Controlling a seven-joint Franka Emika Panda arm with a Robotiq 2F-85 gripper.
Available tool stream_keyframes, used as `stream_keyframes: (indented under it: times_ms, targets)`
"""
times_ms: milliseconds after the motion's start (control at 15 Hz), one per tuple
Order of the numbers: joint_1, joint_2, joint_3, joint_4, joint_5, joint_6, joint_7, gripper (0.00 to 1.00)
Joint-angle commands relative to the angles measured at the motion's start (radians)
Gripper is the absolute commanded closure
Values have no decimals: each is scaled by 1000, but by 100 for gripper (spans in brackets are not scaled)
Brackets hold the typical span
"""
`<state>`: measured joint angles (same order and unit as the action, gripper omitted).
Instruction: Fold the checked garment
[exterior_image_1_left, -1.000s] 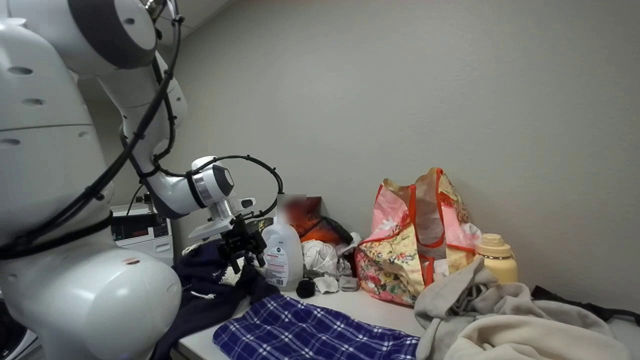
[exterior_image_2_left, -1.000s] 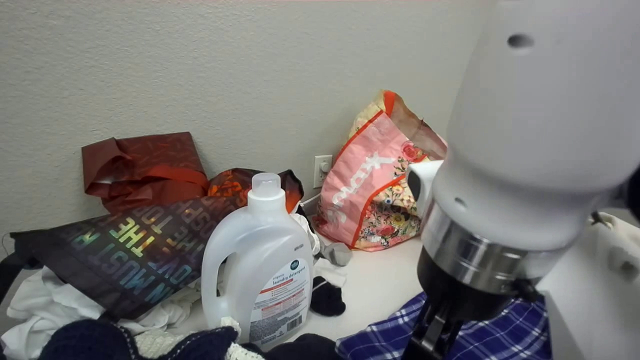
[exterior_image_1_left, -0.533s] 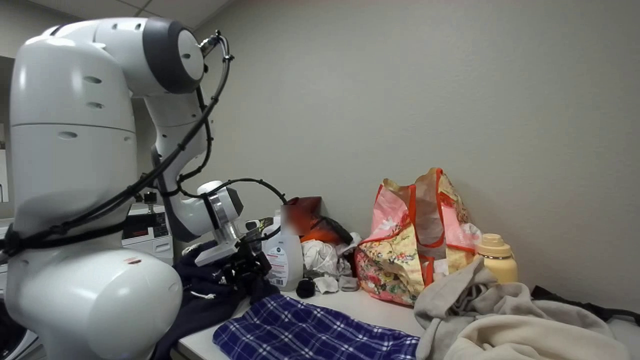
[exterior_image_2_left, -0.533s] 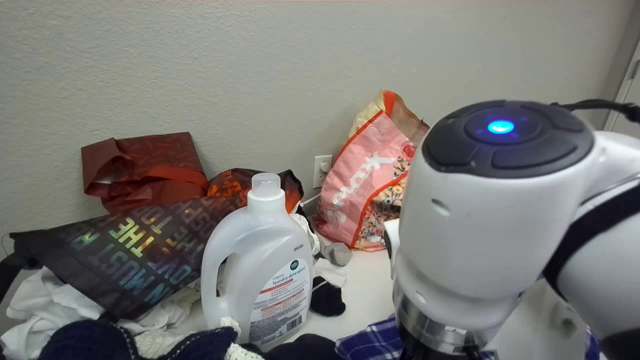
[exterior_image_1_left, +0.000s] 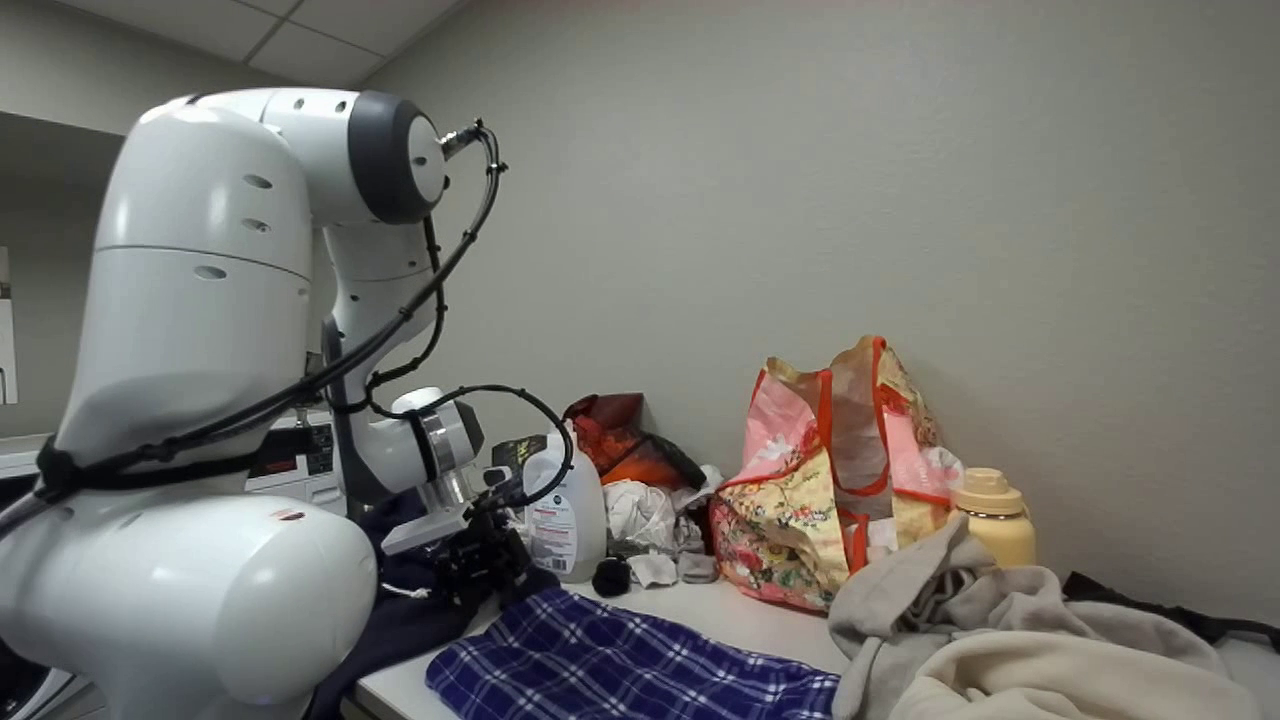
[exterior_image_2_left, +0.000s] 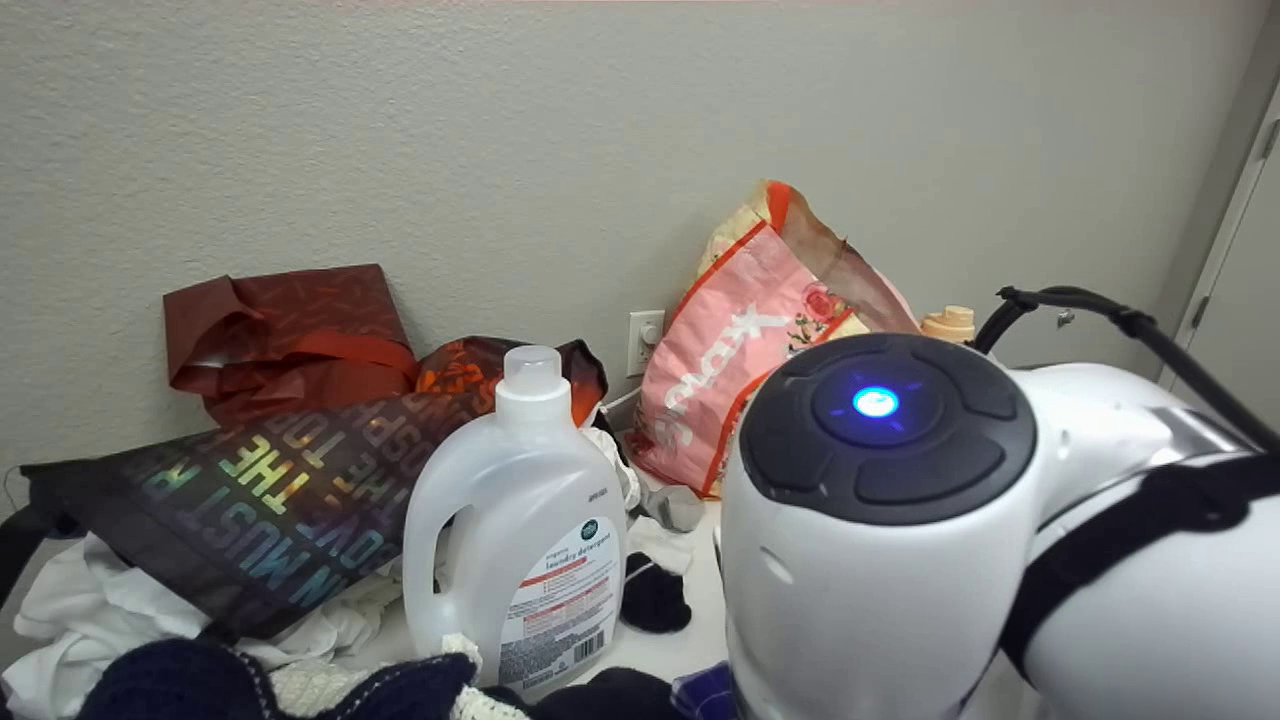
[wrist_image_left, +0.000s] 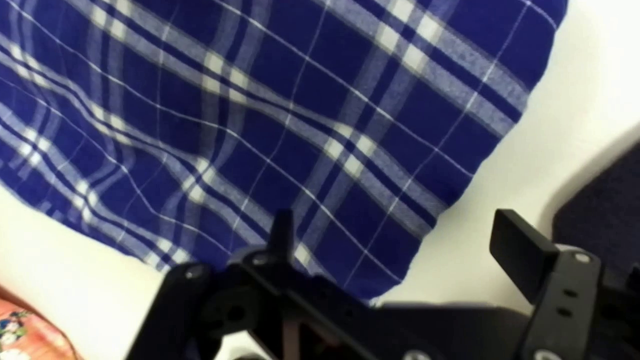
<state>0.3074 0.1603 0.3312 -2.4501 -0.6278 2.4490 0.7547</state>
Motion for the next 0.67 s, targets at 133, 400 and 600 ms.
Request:
stream_keyframes:
  times_ms: [133, 400, 600]
  targets:
    - [73, 42, -58, 21, -54, 3, 72, 0]
    - [101, 76, -80, 20, -137, -3, 167, 0]
    - [108, 94, -92, 25, -185, -7, 214, 26]
